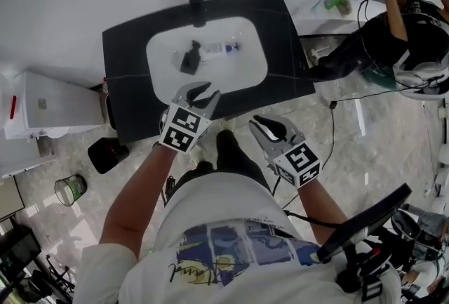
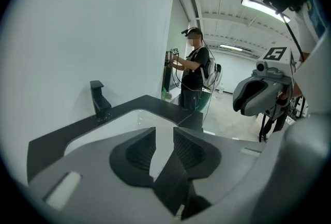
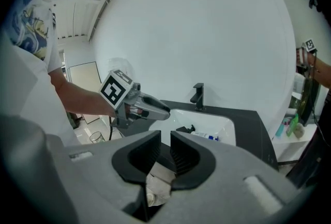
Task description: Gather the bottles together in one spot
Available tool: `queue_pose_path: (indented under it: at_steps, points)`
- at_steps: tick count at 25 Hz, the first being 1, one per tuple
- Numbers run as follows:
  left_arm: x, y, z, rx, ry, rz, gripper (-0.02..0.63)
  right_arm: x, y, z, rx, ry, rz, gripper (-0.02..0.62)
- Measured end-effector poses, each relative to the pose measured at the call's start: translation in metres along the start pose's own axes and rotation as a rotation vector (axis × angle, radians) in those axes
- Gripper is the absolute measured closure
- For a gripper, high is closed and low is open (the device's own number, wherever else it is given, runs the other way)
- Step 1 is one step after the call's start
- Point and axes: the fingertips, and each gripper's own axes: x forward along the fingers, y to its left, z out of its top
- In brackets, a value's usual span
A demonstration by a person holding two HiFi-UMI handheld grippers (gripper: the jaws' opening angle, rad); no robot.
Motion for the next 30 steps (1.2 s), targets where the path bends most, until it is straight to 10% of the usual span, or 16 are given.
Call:
queue_pose_path:
  at_steps: [20,30]
  points:
    - [0.233,0.077,-0.052,0.212,0.420,0.003,0.489,0.036,-0.153,-0.025,0.186,0.043,0.040,0.551]
    - [0.298,0.095,-0.078,0.186,0.525,0.020,0.467,0.035,-0.193,-0.046,0.259,0.071,0.044,0.557]
